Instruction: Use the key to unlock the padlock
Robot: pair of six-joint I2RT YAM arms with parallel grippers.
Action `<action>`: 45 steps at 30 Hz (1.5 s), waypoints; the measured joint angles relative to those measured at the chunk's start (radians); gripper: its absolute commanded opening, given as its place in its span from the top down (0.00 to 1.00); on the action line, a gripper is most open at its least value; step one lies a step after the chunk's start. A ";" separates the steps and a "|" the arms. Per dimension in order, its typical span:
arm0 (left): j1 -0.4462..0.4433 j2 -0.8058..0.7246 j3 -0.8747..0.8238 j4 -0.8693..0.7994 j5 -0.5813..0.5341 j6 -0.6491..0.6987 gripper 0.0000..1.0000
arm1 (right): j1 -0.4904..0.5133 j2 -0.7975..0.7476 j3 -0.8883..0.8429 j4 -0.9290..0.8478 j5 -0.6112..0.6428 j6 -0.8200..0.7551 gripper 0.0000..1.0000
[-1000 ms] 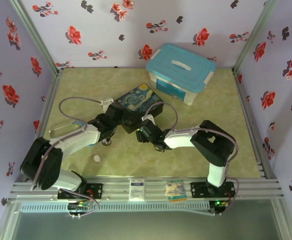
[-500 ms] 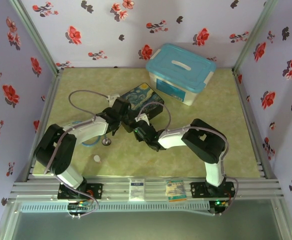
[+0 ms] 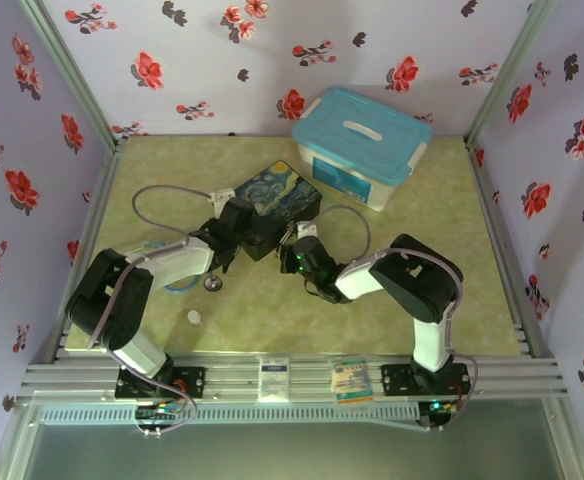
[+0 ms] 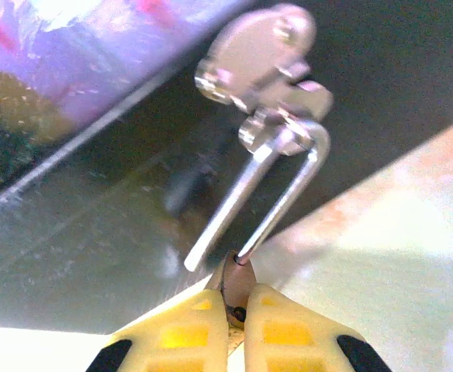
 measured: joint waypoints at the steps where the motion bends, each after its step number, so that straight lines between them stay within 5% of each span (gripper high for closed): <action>1: 0.000 0.000 -0.002 0.004 0.000 0.002 0.46 | -0.013 0.000 -0.032 0.052 -0.026 0.024 1.00; 22: 0.000 -0.034 -0.073 0.097 0.028 0.038 0.48 | -0.119 0.117 -0.111 0.421 -0.230 0.343 1.00; 31: 0.000 -0.048 -0.093 0.111 0.033 0.058 0.50 | -0.139 0.149 -0.101 0.521 -0.178 0.525 1.00; 45: 0.009 -0.056 -0.098 0.106 0.037 0.067 0.45 | -0.243 0.066 -0.158 0.515 -0.185 0.576 1.00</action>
